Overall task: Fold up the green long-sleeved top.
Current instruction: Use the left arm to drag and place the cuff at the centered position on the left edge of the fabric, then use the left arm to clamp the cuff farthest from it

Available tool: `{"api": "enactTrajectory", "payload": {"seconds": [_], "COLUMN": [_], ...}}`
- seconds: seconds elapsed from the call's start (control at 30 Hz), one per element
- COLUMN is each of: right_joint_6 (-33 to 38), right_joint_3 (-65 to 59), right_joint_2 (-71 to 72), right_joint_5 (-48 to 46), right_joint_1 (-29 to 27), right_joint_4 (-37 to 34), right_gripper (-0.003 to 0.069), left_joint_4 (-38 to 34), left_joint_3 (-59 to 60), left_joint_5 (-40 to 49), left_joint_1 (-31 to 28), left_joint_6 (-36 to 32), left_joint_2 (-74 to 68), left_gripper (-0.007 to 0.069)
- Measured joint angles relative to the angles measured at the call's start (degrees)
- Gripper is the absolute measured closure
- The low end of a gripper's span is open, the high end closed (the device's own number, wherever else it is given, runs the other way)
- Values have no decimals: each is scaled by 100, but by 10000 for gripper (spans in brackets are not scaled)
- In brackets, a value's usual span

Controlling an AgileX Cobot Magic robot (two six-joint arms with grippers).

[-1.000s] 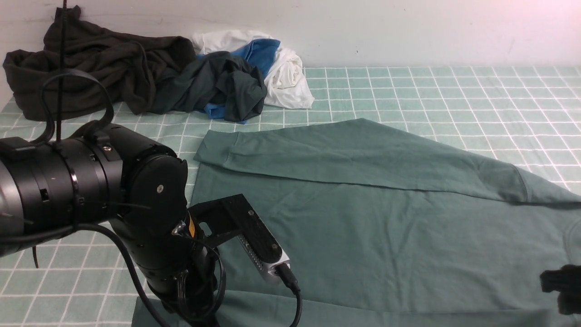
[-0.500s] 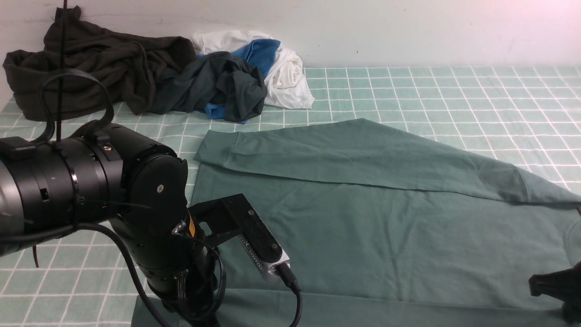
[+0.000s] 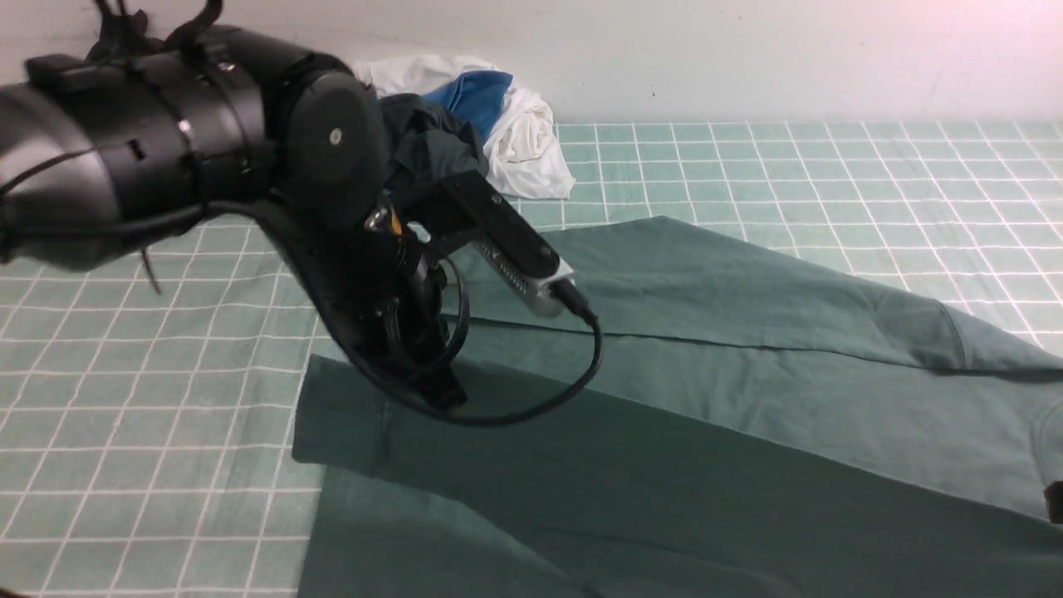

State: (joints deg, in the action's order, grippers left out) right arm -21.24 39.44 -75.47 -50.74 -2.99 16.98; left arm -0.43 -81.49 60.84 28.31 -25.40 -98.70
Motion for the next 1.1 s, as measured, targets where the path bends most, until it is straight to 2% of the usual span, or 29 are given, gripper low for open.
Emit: {"api": "enactTrajectory", "payload": {"seconds": [0.13,0.3,0.33,0.37,0.4,0.53,0.6,0.77,0.87,1.1], "right_joint_6": [0,-89,-116,-218,-279,-352,-352,-340,-281,-259], "right_joint_3": [0,25,41,150,304,883,1230,1689,1768,1771], "right_joint_2": [-120,-162,-162,-162,-162,-162,-162,-162,-169,-257], "right_joint_5": [168,311,304,278,256,208,229,464,644,654], "right_joint_1": [0,0,0,0,0,0,0,0,0,0], "right_joint_4": [-5,66,84,151,213,298,298,302,297,273], "right_gripper": [626,498,484,428,390,316,305,304,304,304], "left_joint_4": [44,269,284,447,520,636,590,240,-211,-876], "left_joint_3": [-547,-967,-1002,-1184,-1299,-1764,-1943,-2140,-2147,-2147], "left_joint_5": [53,58,58,76,81,88,49,-342,-914,-1700], "left_joint_1": [-88,-98,-98,-117,-151,-450,-697,-1351,-1815,-1993], "left_joint_6": [0,182,209,478,669,1383,1557,1675,1750,1757], "left_joint_2": [-687,-1219,-1248,-1358,-1403,-1551,-1639,-2003,-2468,-3030], "left_gripper": [573,414,405,315,270,141,100,79,79,99]}}
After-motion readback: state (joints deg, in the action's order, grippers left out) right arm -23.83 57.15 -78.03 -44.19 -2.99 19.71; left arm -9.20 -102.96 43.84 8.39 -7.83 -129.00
